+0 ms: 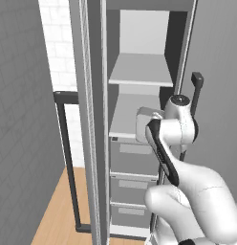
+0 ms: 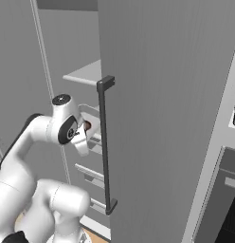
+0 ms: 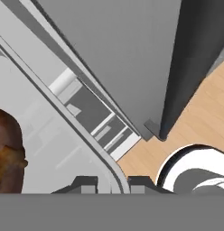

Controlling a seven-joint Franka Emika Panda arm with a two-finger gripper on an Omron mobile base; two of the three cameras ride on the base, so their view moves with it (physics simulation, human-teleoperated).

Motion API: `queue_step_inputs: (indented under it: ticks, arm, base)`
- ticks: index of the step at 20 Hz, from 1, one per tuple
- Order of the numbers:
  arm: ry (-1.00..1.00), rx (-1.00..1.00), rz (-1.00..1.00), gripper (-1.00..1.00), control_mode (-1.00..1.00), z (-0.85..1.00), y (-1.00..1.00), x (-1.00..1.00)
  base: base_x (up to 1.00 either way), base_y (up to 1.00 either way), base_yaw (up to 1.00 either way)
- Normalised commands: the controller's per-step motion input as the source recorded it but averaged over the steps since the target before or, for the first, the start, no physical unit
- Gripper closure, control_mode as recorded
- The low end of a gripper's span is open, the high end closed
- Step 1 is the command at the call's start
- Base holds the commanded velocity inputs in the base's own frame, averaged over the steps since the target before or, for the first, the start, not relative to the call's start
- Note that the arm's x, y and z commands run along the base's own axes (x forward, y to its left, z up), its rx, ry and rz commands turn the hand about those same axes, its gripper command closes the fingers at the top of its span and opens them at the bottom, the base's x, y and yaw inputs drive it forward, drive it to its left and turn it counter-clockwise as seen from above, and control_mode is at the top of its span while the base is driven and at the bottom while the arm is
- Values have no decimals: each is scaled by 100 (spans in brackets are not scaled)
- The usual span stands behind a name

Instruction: Take the meat container that has the chicken drumstick and place it on the second highest rack of the freezer. Then take the vegetable container that has the lemon and eggplant and place it on the highest rack of the freezer.

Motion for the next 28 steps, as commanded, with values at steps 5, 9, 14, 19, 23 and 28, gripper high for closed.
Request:
queue_step_inputs:
  ticks: [5,9,14,19,23,28]
  arm:
    - [1,-8,-4,100,-100,-18,15,73]
    - [7,-13,0,100,-100,-8,18,58]
    - [12,-8,0,100,-100,0,0,51]
    - [2,-3,0,100,-100,-5,0,52]
    - [0,-6,0,100,-100,-30,0,36]
    - [0,-5,0,100,-100,-44,-5,36]
  base:
    - [0,0,0]
    - [0,0,0]
    - [0,0,0]
    - [0,0,0]
    - [0,0,0]
    - [0,0,0]
